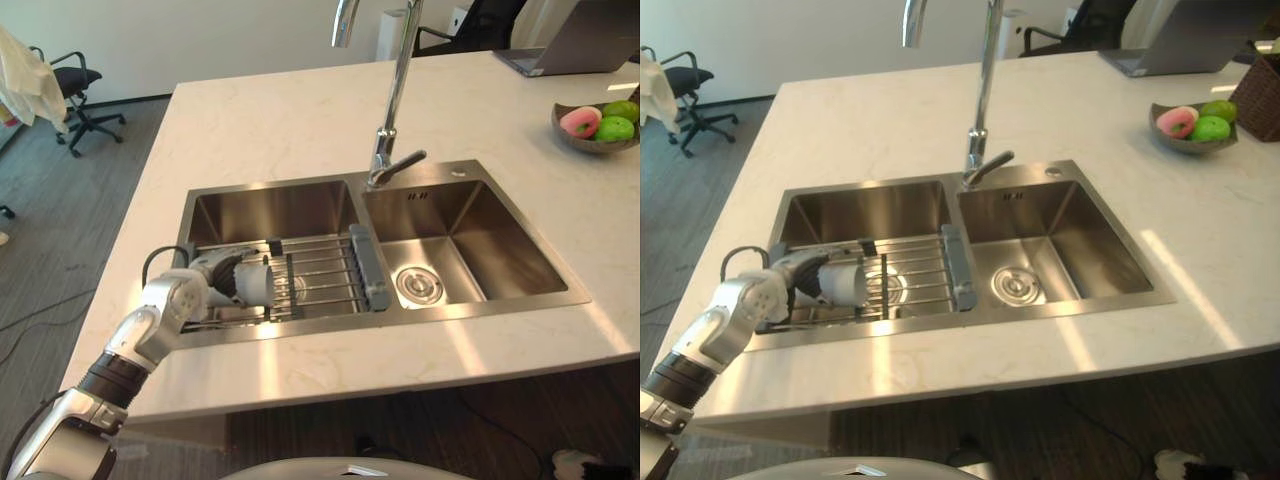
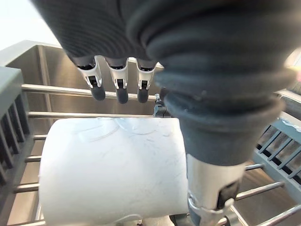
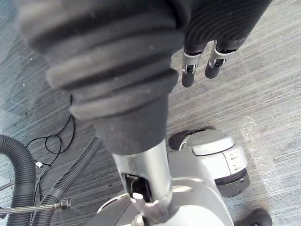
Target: Walk over to the sink, pick up the cup, carry it to the dishwasher, place the cup inside the dishwasher, then close the dishwasher door
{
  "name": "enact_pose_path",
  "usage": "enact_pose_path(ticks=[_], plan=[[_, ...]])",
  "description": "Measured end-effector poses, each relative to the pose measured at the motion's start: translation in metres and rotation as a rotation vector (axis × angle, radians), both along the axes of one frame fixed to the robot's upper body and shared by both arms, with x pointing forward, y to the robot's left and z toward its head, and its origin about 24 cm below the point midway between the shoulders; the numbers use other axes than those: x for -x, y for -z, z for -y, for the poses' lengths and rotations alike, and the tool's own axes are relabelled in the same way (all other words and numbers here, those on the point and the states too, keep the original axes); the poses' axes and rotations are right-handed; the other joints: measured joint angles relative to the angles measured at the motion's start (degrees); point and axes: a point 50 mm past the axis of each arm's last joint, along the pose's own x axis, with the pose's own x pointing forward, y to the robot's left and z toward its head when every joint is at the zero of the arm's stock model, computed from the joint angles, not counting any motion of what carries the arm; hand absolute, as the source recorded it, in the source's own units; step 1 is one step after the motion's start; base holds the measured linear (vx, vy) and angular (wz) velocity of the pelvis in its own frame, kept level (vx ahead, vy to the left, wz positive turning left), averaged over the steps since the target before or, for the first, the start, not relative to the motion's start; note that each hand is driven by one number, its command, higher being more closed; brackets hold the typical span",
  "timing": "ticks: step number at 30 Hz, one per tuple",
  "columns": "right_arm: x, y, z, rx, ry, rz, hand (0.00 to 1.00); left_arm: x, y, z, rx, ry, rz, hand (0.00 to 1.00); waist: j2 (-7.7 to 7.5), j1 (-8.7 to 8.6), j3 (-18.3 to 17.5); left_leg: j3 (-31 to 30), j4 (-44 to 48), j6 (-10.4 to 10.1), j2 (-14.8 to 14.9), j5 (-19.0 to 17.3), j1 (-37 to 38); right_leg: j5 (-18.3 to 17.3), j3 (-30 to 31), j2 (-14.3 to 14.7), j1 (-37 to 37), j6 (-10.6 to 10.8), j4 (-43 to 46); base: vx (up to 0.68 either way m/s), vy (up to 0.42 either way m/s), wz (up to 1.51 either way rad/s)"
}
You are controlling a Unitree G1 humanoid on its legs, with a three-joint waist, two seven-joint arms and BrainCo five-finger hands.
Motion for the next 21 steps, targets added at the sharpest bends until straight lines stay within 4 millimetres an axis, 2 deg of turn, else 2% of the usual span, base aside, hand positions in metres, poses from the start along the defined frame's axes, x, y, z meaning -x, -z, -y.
enact_pose_path(ticks=[15, 21], plan=[[-0.001, 0.000, 0.000, -0.001, 0.000, 0.001, 0.00, 0.007, 0.018, -0.008, -0.037, -0.022, -0.063, 0.00, 0.10, -0.05, 0.0, 0.4, 0.0, 0.0, 0.0, -0.1, 0.1, 0.0, 0.3, 0.0, -0.1, 0.0, 0.0, 0.00, 0.000, -0.01], [-0.002, 0.000, 0.000, -0.011, 0.000, -0.008, 0.00, 0.007, 0.031, -0.016, -0.060, -0.060, -0.102, 0.00, 0.11, -0.70, 0.0, 0.4, 0.0, 0.0, 0.0, -0.1, 0.2, 0.0, 0.3, 0.0, -0.1, 0.0, 0.0, 0.00, 0.000, 0.00]])
